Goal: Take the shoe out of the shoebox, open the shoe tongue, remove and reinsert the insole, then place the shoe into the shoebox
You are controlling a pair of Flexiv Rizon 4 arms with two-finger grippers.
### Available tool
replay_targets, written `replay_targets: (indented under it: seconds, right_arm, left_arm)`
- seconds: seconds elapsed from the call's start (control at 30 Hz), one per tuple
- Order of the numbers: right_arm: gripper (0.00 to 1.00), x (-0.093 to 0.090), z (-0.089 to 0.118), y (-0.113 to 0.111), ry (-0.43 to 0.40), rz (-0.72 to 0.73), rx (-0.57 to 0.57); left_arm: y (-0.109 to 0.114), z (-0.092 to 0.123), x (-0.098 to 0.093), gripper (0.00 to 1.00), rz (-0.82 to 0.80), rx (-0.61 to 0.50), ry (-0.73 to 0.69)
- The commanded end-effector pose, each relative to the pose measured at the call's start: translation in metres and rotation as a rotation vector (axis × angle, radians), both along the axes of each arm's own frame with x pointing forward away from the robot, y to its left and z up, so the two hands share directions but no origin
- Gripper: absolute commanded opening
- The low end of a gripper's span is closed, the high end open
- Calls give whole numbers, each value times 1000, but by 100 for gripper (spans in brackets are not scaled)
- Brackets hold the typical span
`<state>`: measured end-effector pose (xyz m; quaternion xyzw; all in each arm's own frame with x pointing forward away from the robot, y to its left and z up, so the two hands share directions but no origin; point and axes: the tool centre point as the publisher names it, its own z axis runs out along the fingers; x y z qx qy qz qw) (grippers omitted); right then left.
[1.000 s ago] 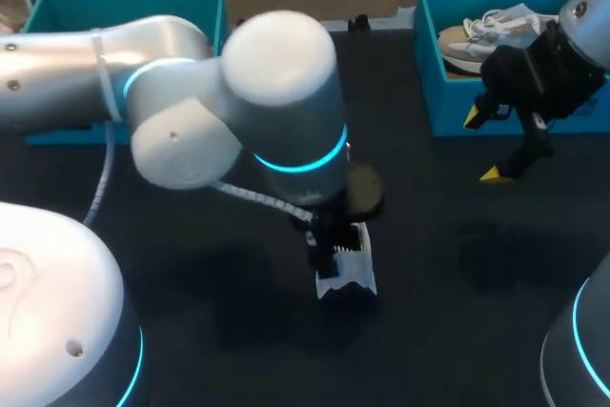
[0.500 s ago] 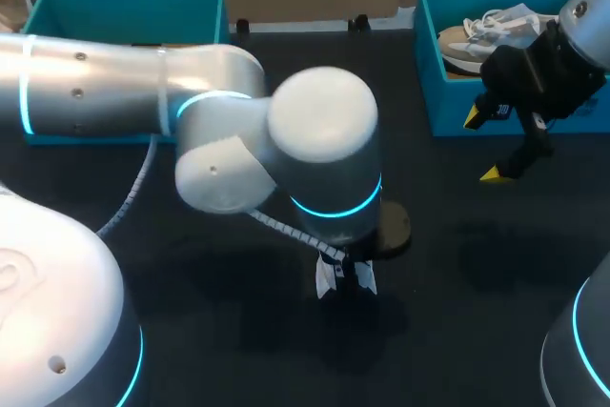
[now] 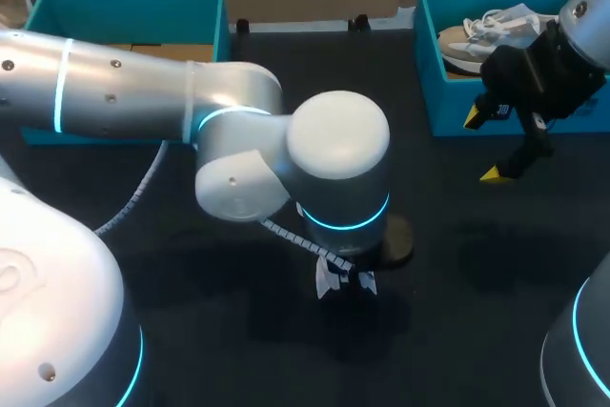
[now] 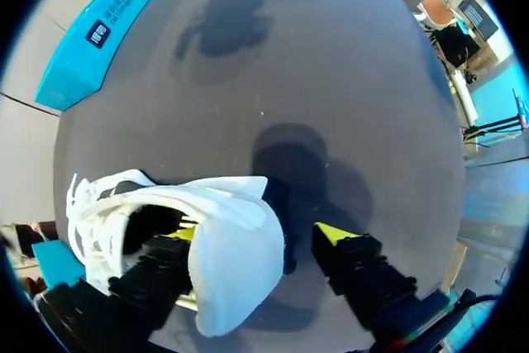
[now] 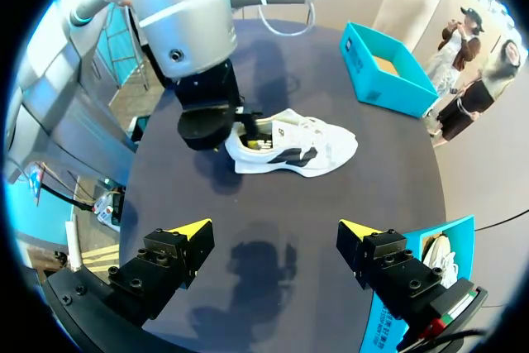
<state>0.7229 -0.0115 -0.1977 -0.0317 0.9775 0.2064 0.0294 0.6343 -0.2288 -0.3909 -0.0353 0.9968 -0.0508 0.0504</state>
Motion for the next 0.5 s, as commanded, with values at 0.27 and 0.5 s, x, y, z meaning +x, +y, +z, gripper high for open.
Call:
replay_targets:
  seconds: [0.27,0.5]
  right_arm:
    - [100,1,0,0,1,-1,-2]
    - [100,1,0,0,1,-1,-2]
  left_arm:
    - [-1,-11,-1,0,11,68,46]
    - [0,-16,-5,0,5,88,122]
